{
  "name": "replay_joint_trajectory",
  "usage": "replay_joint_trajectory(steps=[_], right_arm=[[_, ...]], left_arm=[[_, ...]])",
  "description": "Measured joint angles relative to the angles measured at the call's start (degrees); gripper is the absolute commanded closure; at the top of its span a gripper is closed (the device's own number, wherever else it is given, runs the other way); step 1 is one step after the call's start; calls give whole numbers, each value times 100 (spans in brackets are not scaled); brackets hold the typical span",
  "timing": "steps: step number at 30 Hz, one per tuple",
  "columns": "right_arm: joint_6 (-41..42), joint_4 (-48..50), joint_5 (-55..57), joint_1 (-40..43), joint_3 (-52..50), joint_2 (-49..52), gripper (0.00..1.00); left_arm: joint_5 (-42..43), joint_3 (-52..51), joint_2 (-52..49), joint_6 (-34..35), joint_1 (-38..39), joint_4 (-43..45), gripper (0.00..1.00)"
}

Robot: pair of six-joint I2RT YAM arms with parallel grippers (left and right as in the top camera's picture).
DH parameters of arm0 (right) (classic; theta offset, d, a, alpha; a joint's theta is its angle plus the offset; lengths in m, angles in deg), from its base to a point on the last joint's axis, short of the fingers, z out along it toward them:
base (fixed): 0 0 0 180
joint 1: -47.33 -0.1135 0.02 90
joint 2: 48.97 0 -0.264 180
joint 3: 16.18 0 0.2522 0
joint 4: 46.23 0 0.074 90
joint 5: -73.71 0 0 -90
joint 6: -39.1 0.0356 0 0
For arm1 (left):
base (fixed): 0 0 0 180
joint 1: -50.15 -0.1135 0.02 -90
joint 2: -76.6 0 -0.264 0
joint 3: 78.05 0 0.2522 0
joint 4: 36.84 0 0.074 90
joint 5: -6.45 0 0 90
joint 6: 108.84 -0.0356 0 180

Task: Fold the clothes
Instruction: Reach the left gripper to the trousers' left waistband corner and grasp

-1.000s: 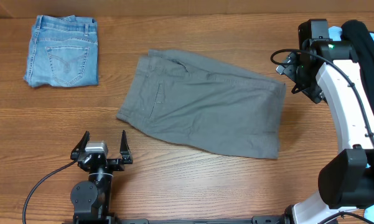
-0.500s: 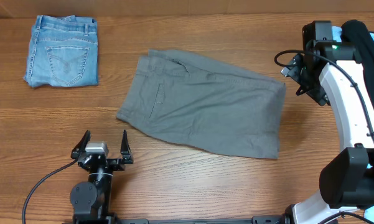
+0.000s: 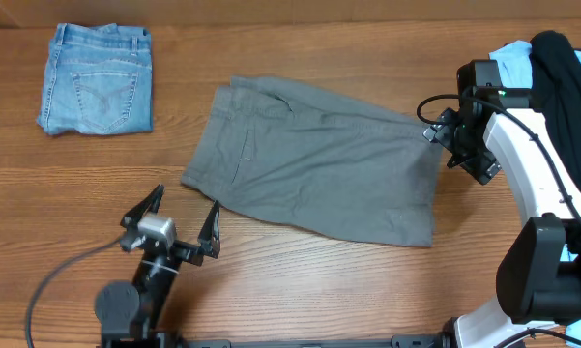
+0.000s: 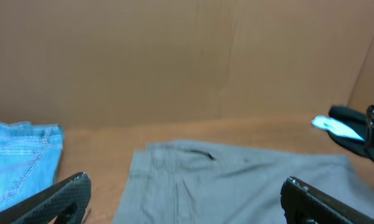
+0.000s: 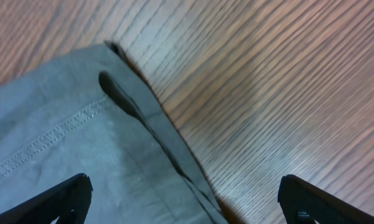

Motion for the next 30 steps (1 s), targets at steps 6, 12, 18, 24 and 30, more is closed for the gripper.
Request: replay_joint_trajectory(steps=[6, 12, 18, 24, 30], right_arm=[[-17, -79, -133, -2, -31, 4, 0], [-529, -448, -387, 0, -59, 4, 0], [-1123, -658, -855, 0, -66, 4, 0], [-1311, -732, -1003, 0, -66, 4, 0], [-1414, -837, -1027, 0, -66, 4, 0]], left_arm=[[437, 2605, -2997, -299, 0, -1882, 0], [778, 5786, -6417, -1106, 0, -4513, 0], [872, 7995, -8725, -1692, 0, -5805, 0], [881, 8653, -9862, -2367, -4, -6177, 0], [737, 8673, -10515, -2643, -96, -6196, 0]])
